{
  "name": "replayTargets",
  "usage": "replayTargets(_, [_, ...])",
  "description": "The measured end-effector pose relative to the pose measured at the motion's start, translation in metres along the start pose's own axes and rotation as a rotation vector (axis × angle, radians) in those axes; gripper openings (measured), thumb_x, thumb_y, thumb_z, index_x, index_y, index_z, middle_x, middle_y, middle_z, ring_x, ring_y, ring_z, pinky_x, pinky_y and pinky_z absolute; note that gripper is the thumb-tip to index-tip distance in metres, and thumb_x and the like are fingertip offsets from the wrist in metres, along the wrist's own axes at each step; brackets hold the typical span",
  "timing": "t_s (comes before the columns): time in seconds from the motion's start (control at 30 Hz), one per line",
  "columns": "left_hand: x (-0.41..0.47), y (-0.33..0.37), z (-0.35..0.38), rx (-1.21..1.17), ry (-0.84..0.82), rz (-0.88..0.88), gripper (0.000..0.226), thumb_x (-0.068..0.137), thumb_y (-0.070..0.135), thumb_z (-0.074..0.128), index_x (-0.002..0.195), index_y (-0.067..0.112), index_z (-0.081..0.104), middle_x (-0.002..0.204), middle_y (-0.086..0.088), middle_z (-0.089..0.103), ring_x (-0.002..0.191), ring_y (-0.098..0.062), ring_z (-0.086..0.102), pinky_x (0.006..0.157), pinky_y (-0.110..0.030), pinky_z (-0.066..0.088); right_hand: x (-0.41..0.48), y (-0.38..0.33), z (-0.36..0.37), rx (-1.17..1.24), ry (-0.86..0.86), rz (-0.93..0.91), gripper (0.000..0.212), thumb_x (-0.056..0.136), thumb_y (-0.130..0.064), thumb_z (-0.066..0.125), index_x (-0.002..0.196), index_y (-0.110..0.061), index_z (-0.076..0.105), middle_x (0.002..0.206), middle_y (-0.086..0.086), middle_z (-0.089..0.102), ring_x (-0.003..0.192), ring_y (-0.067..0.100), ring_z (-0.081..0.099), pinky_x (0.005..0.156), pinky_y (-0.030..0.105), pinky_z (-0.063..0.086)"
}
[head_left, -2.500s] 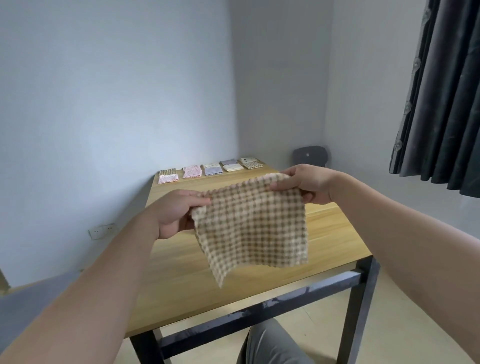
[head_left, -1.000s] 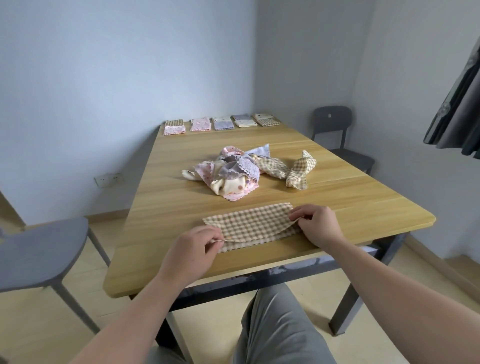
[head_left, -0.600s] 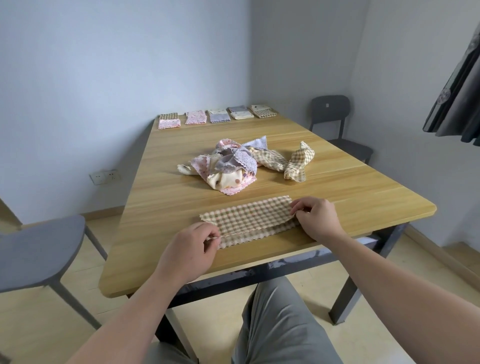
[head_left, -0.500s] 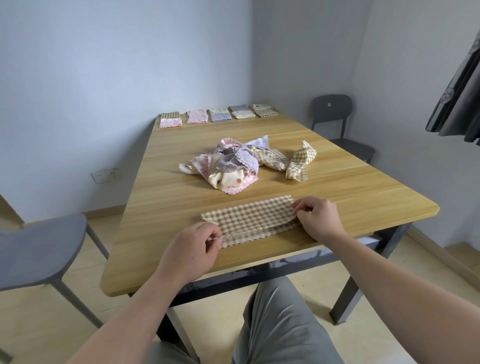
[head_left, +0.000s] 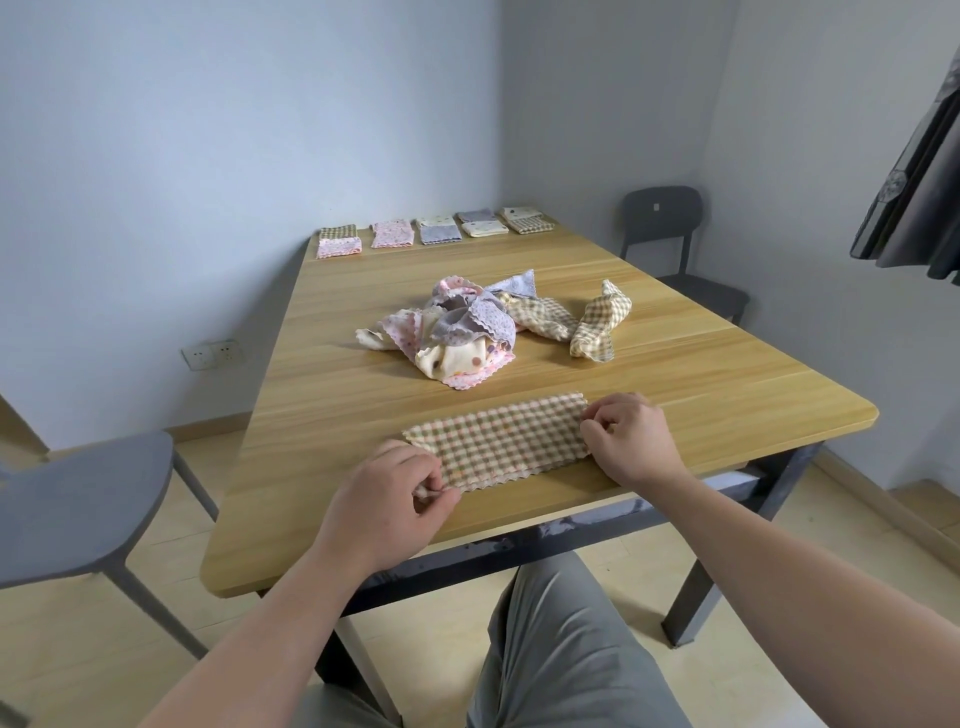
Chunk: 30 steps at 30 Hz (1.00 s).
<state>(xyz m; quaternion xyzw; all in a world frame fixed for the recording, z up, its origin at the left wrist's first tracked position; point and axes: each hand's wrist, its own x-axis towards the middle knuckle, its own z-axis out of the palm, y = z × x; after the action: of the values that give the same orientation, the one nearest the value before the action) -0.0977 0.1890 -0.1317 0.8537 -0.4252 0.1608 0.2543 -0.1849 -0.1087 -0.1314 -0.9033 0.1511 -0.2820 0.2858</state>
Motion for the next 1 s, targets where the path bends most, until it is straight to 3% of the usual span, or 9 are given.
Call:
replayTargets(0.1, [0.006,0.004,-0.004,0.136,0.098,-0.011,0.03,0.088,0.058,0.054,0.081,0.032,0.067,0.101,0.019,0.064,0.1,-0.009,0.053,0.086,-0.036,0.041,0.0,-0.007,-0.004,-0.115,0.078,0.005,0.024,0.087,-0.029,0.061,0.071,-0.015,0.073,0.107,-0.007,0.066,0.111,0.017,0.051,0.095,0.038,0.04])
replayTargets(0.2, [0.028,0.022,-0.003,0.164,0.086,-0.078,0.026,0.097,0.043,0.048,0.106,0.031,0.069,0.115,0.017,0.06,0.112,-0.011,0.052,0.096,-0.032,0.036,0.004,-0.029,-0.002,-0.197,0.153,-0.189,0.01,0.089,-0.019,0.067,0.091,-0.016,0.076,0.119,0.002,0.069,0.117,0.024,0.058,0.102,0.049,0.045])
replayTargets(0.3, [0.059,0.049,0.011,0.152,-0.106,-0.233,0.043,0.104,0.031,0.041,0.146,0.022,0.049,0.152,0.007,0.043,0.142,-0.015,0.036,0.12,-0.039,0.028,0.012,-0.067,0.012,-0.239,-0.188,-0.27,0.035,0.1,-0.017,0.049,0.131,-0.016,0.065,0.144,0.004,0.057,0.139,0.023,0.047,0.119,0.048,0.035])
replayTargets(0.4, [0.071,0.059,0.033,0.168,-0.331,-0.319,0.061,0.106,0.03,0.033,0.162,0.015,0.014,0.17,-0.002,0.01,0.156,-0.022,0.007,0.127,-0.043,0.009,0.019,-0.078,0.029,-0.375,-0.505,-0.181,0.051,0.109,-0.03,0.024,0.159,-0.021,0.028,0.166,-0.001,0.023,0.155,0.019,0.013,0.125,0.039,0.011])
replayTargets(0.5, [0.061,0.052,0.045,0.205,-0.481,-0.351,0.062,0.108,0.046,0.012,0.162,0.018,-0.001,0.17,0.001,-0.006,0.156,-0.019,-0.008,0.127,-0.042,-0.004,0.018,-0.059,0.033,-0.457,-0.649,-0.11,0.057,0.109,-0.044,0.014,0.162,-0.025,0.008,0.169,-0.007,0.004,0.156,0.014,-0.003,0.125,0.037,-0.001])
replayTargets(0.77, [0.049,0.034,0.032,0.244,-0.562,-0.351,0.075,0.1,0.065,0.0,0.161,0.024,-0.01,0.169,0.003,-0.014,0.155,-0.018,-0.017,0.125,-0.045,-0.011,0.027,-0.015,0.006,-0.521,-0.611,0.139,0.065,0.105,-0.054,0.007,0.162,-0.025,0.0,0.17,-0.008,-0.004,0.156,0.018,-0.009,0.126,0.049,-0.002])
replayTargets(0.9, [0.056,0.043,0.031,0.323,-0.587,-0.345,0.083,0.098,0.069,0.0,0.16,0.016,-0.012,0.168,-0.005,-0.017,0.154,-0.026,-0.018,0.123,-0.05,-0.015,0.031,-0.018,0.001,-0.544,-0.535,0.283,0.069,0.105,-0.052,0.016,0.161,-0.013,0.014,0.17,0.004,0.005,0.156,0.026,-0.002,0.125,0.051,0.003])
replayTargets(1.0, [0.069,0.059,0.041,0.313,-0.578,-0.278,0.097,0.092,0.078,0.003,0.16,0.01,-0.012,0.167,-0.009,-0.016,0.154,-0.027,-0.017,0.125,-0.049,-0.01,0.033,-0.034,0.0,-0.519,-0.44,0.333,0.058,0.103,-0.042,0.031,0.151,-0.009,0.04,0.162,0.013,0.029,0.152,0.032,0.02,0.121,0.051,0.023])
